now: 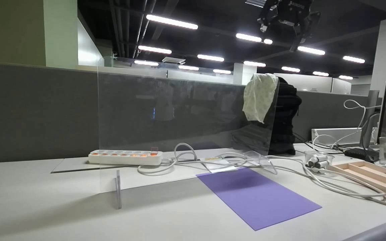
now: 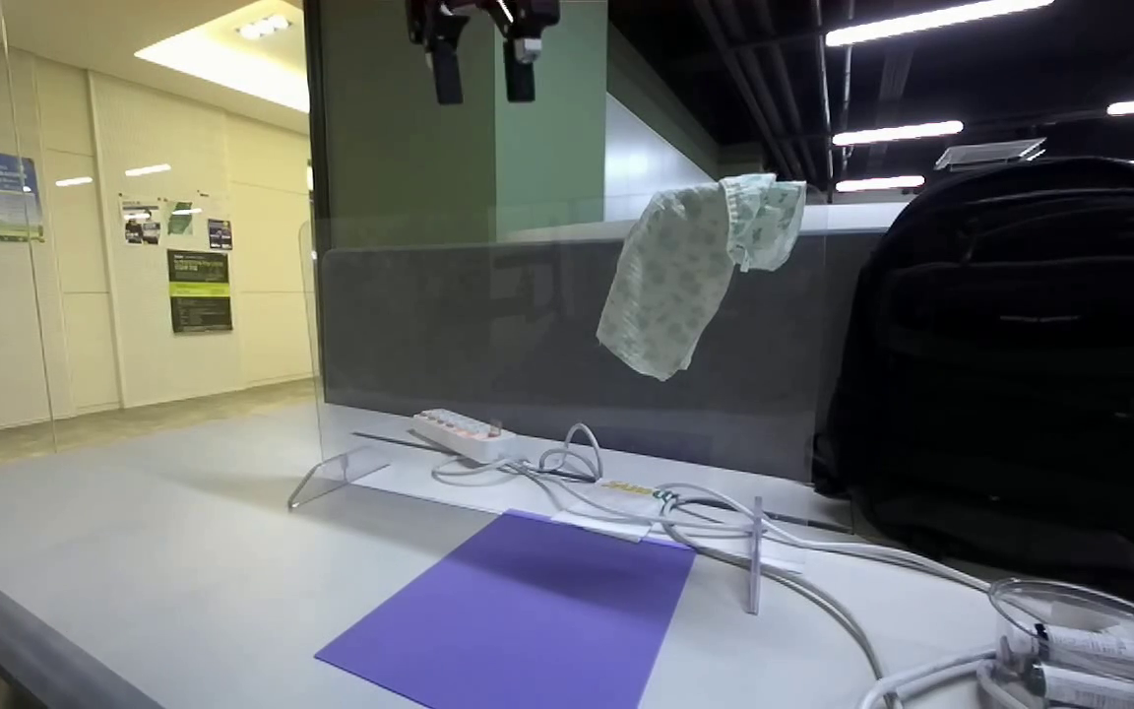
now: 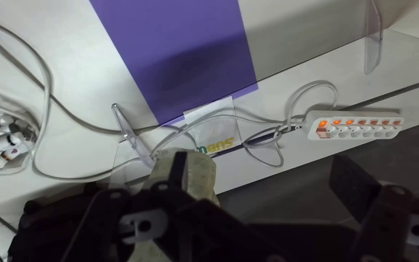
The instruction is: Remove the towel from the colourless screen and put it on the table
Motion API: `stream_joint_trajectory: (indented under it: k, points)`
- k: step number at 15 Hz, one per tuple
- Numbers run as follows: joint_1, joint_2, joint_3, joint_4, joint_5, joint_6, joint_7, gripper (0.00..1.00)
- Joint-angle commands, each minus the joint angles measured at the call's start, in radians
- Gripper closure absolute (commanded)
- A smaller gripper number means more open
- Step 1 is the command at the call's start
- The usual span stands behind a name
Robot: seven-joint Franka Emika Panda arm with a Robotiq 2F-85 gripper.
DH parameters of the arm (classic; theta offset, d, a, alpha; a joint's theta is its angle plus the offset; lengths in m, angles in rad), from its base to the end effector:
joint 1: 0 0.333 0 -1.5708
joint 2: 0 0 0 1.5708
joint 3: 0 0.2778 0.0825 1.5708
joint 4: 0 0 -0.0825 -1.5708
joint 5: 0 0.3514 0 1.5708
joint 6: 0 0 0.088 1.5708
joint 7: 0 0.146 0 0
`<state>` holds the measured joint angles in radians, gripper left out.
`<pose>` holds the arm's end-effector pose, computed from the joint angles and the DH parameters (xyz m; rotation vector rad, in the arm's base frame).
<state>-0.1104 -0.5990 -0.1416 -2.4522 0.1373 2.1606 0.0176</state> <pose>0.3902 -0.0920 0.4768 -2.8964 0.4623 -0.4740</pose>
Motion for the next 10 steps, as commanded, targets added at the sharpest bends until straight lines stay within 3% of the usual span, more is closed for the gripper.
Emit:
stream_joint_trajectory:
  k: [1,3,10]
  points:
    - [-0.001,0.023,-0.013,0.009,0.023,-0.005,-0.020,0.00]
    - [0.001,0.052,-0.025,0.024,0.036,-0.007,-0.032,0.00]
    - [0.020,0.155,-0.076,0.051,0.109,0.354,-0.087,0.00]
